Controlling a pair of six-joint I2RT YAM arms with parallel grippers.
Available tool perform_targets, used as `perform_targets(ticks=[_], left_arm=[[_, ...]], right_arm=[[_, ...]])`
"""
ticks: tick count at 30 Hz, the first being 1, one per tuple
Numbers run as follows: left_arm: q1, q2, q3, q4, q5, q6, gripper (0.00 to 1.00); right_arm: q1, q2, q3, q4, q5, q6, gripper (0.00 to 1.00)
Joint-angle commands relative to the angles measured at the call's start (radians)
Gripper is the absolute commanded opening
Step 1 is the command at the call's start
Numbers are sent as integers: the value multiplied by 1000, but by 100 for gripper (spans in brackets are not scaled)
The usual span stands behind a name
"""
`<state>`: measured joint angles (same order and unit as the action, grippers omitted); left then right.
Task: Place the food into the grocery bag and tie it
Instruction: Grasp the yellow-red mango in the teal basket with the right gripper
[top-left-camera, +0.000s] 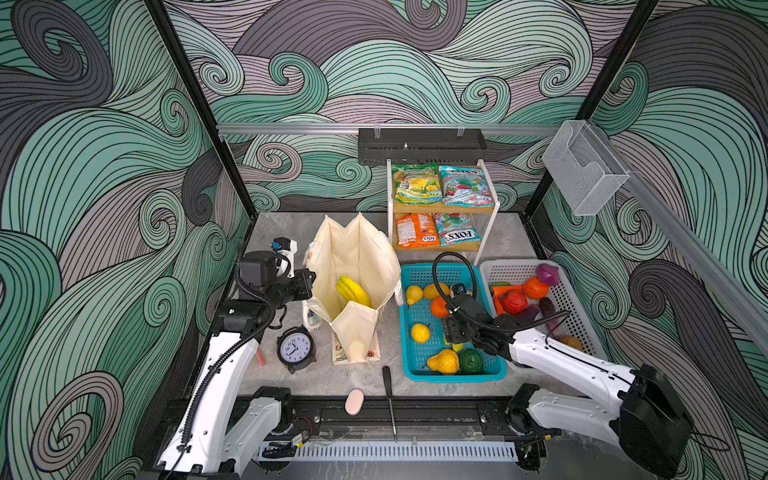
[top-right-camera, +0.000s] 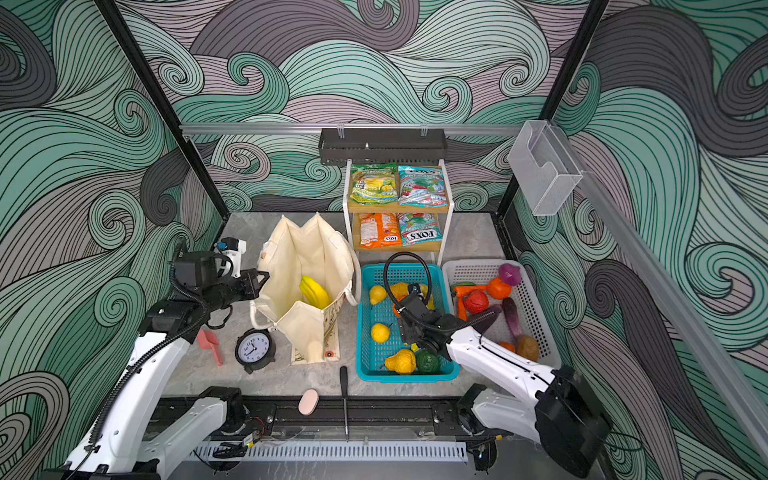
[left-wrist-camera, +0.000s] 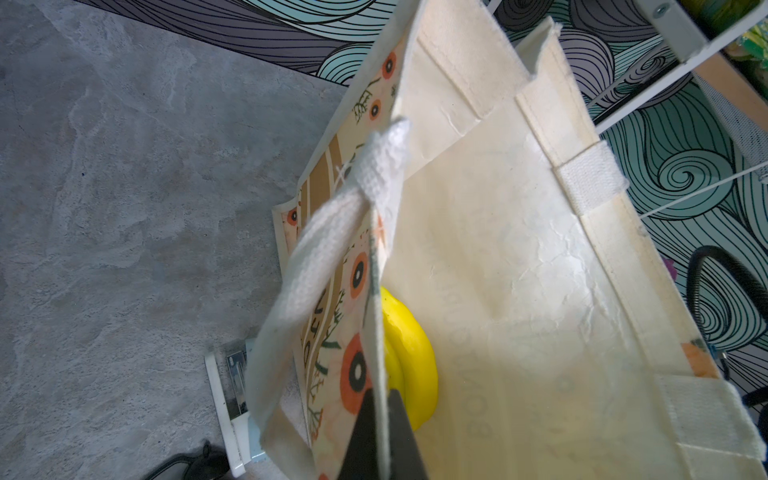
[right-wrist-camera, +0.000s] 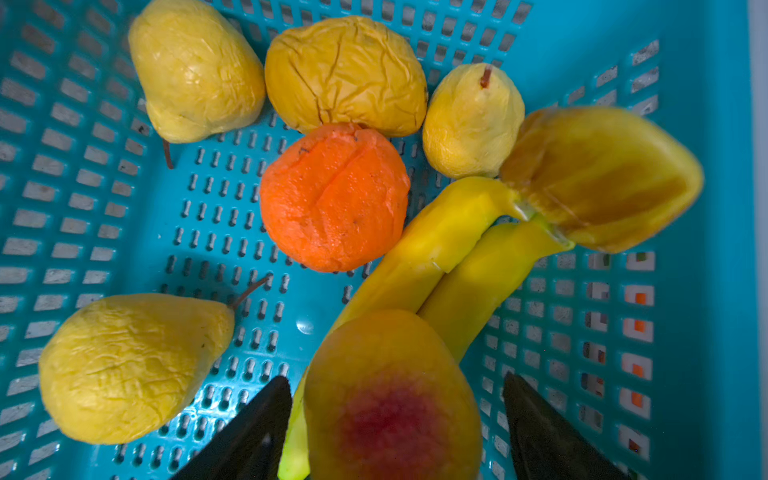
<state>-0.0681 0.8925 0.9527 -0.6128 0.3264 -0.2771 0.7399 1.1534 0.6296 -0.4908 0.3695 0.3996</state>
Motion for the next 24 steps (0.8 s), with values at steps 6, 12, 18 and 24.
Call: perform_targets(ticks=[6,12,18,24], left_arm=[[-6,-22,4,35,22,12,0],[-6,-23,3,38,23,12,0],[-6,-22,3,37,25,12,0],[-6,-23,4,37,25,13,0]], right_arm=[[-5,35,-8,24,-30,32,79],[-5,29,-23,37,-20,28,72],[-5,37,-9,24,-27,23,69],[-5,-23,19,-14,-52,19,60]])
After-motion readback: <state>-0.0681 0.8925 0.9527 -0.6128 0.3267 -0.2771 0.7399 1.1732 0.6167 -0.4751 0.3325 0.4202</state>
